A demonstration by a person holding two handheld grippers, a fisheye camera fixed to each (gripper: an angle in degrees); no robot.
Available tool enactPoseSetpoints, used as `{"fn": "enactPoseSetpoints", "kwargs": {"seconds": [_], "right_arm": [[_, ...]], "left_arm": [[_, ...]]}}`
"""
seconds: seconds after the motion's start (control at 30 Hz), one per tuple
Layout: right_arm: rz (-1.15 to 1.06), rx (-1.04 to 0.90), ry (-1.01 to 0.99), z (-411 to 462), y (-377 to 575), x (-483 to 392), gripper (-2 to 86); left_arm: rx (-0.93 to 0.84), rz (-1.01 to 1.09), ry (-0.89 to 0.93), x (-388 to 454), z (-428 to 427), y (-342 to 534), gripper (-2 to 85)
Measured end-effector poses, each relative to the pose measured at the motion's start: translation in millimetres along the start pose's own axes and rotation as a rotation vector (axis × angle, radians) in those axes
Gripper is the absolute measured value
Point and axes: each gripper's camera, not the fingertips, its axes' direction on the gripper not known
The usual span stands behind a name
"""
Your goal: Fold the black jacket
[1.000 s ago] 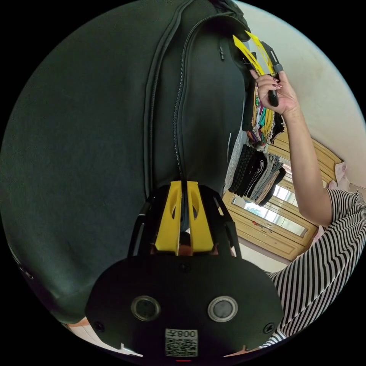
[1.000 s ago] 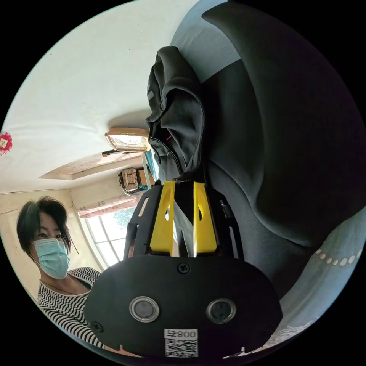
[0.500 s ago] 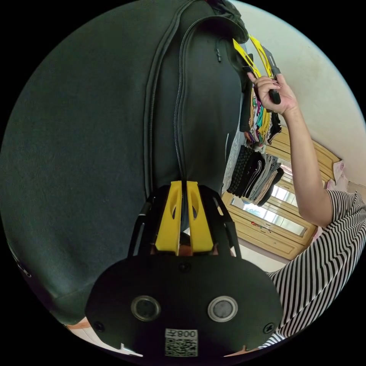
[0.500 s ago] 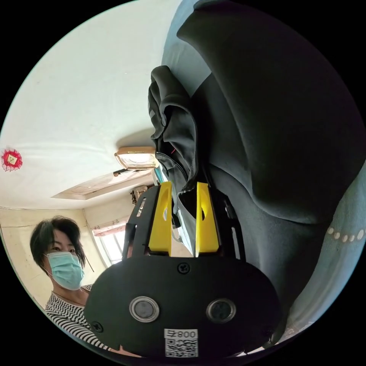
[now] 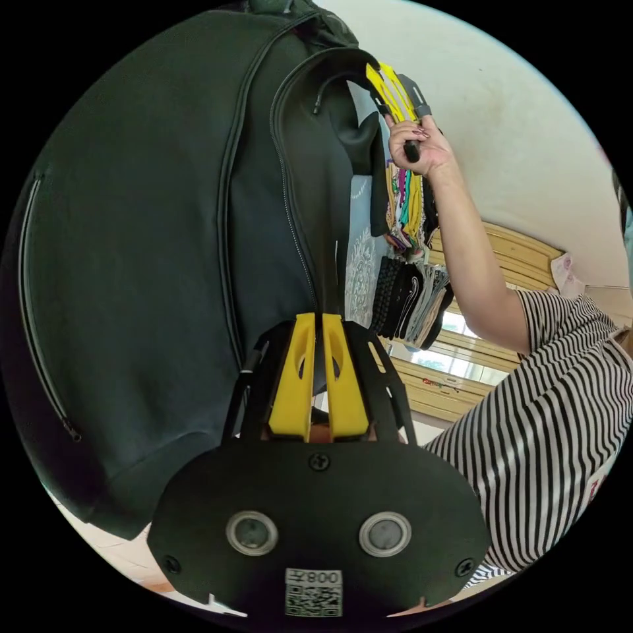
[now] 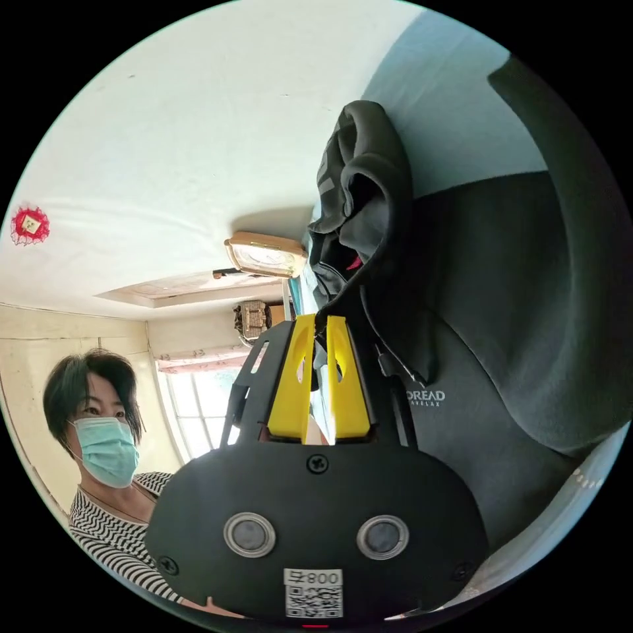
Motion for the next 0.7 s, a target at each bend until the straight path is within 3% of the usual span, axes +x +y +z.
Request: {"fn": "enactPoseSetpoints", "kwargs": {"seconds": [0.7], "right_arm": [[-0.095,-0.063,0.115,92.9,-51.8,-20.0,2.5]], "left_arm": [[0.130,-0.079,0.039,-20.5,-72.8,33.1,2.3]]}}
